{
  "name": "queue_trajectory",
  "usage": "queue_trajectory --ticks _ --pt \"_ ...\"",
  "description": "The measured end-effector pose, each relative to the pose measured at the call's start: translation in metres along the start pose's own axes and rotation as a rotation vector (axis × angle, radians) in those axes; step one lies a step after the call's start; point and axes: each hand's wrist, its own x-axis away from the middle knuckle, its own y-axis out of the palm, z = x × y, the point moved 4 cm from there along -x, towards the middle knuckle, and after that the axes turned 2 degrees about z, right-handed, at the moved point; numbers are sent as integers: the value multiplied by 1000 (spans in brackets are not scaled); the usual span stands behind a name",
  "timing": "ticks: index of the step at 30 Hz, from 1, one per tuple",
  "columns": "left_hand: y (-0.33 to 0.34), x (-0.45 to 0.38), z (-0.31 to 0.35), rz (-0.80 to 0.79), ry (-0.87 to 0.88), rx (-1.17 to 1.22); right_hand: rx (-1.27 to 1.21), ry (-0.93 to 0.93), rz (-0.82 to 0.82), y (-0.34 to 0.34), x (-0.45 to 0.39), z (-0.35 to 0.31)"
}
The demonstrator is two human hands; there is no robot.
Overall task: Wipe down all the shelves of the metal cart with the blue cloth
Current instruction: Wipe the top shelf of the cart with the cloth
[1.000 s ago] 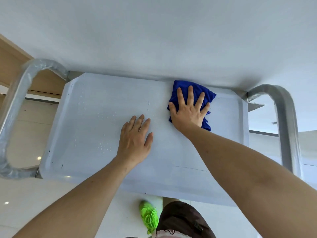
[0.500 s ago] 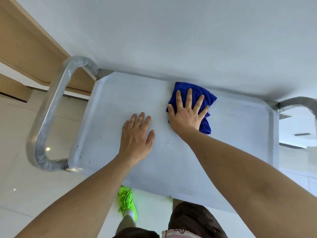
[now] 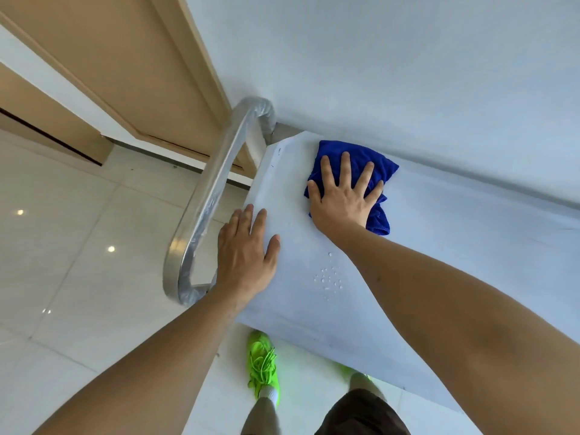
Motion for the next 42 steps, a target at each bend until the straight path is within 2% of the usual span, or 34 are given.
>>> queue_trajectory --ticks 8,15,23,29,42 --pt "2 -3 -21 61 21 212 -3 -105 3 8 -21 -55" --pt "9 -2 -26 55 -29 339 -17 -145 2 14 -3 -67" --pt "6 -2 -27 8 -12 321 -18 -153 6 31 66 -70" --pt "3 -5 -30 -125 28 154 -14 -121 -10 40 118 -68" --pt "-8 -3 -20 -286 -26 65 -12 -66 -82 55 229 -83"
